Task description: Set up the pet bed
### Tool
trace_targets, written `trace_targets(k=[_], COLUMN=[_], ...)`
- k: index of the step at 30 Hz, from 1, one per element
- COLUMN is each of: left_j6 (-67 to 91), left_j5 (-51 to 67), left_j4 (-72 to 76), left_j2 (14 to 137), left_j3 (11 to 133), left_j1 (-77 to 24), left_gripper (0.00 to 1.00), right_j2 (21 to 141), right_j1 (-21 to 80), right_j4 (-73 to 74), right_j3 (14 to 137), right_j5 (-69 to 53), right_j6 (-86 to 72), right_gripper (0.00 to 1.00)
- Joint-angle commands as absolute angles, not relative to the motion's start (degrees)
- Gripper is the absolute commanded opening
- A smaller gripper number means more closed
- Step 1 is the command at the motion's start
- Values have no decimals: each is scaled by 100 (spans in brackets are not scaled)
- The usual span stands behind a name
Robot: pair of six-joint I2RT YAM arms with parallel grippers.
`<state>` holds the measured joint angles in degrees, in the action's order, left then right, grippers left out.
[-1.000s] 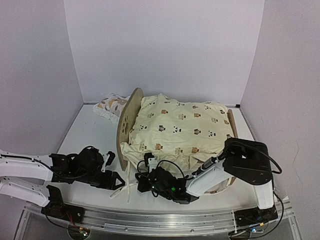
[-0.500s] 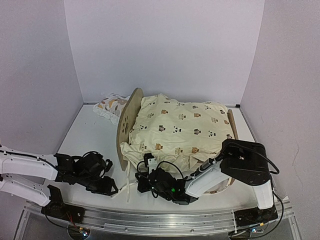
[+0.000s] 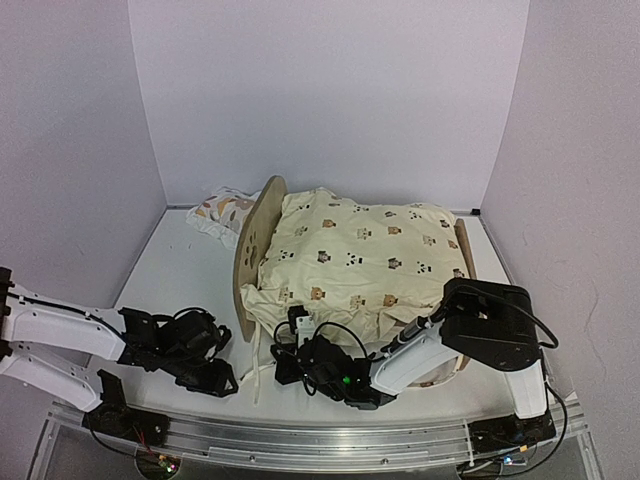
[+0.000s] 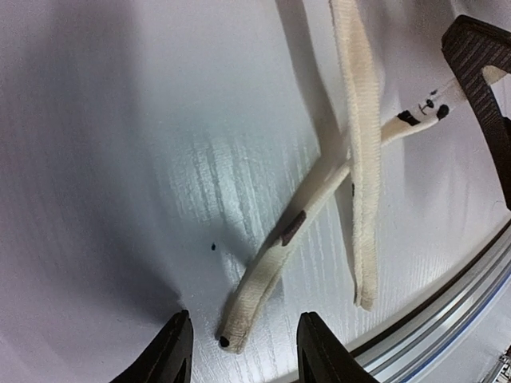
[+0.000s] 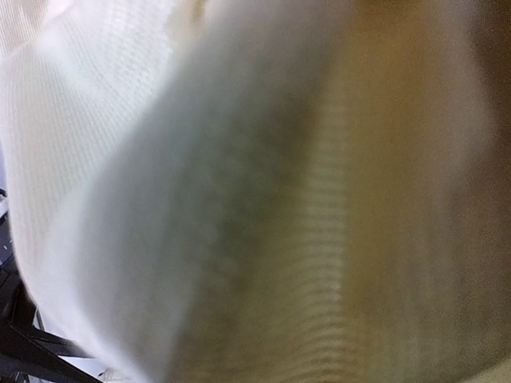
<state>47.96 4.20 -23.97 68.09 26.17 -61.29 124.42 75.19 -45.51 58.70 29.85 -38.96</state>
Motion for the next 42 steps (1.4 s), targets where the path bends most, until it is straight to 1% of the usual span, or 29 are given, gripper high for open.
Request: trace_targets(k=[1, 4, 8, 13, 15, 18, 21, 22, 26, 27, 29, 32, 35, 40, 42], left_j6=[4898, 4998, 5284, 5568, 5677, 5714, 5715, 5731, 5842, 5872, 5961, 6038, 6020, 5810, 5775], left_j5=[93, -193, -721, -1059, -1208, -1302, -1391, -1468, -1735, -1834, -2029, -2443, -2777, -2985, -3064], left_j4=[-2650, -2774, -3370, -3902, -4073, -4106, -4044, -4023, -3942, -3945, -3988, -4018, -3931, -3665, -3582], left_j2=[7242, 7452, 7809, 8493, 8732, 8929, 9065, 9080, 8891, 8814, 8575, 8215, 7931, 7796, 7788], left_j3=[2836, 2985, 3415, 3823, 3961, 4019, 4021, 4017, 3985, 3993, 4010, 4055, 4086, 4104, 4091], left_j1=[-6295, -6470, -6864, -7207, -7306, -7347, -7347, -7354, -7356, -7356, -7355, -7348, -7343, -7347, -7345], left_gripper=[42, 34, 33, 31, 28, 20, 3, 0, 0, 0, 0, 0, 0, 0, 0], right_j2=[12533, 12531, 12507, 12482, 12467, 12441, 12428, 12420, 12410, 12403, 12399, 12408, 12459, 12646, 12693], right_j1=[7528, 7526, 7524, 7524, 7526, 7525, 7524, 7523, 7528, 7525, 7527, 7528, 7526, 7526, 7524], right_j4=[-4792, -4818, -4846, -4892, -4917, -4944, -4970, -4976, -5007, -5010, -5017, -5033, -5050, -5065, -5090], right_j3=[5843, 5822, 5785, 5724, 5684, 5632, 5593, 5583, 5593, 5599, 5625, 5668, 5760, 5986, 6063], right_j5=[3110, 3108, 3121, 3128, 3129, 3127, 3106, 3099, 3000, 2993, 2956, 2985, 2974, 2946, 2937], right_j6=[-3845, -3842, -3844, -3869, -3874, -3879, -3901, -3902, -3855, -3830, -3741, -3630, -3556, -3400, -3326], right_gripper=[0, 0, 0, 0, 0, 0, 0, 0, 0, 2, 14, 19, 19, 17, 13])
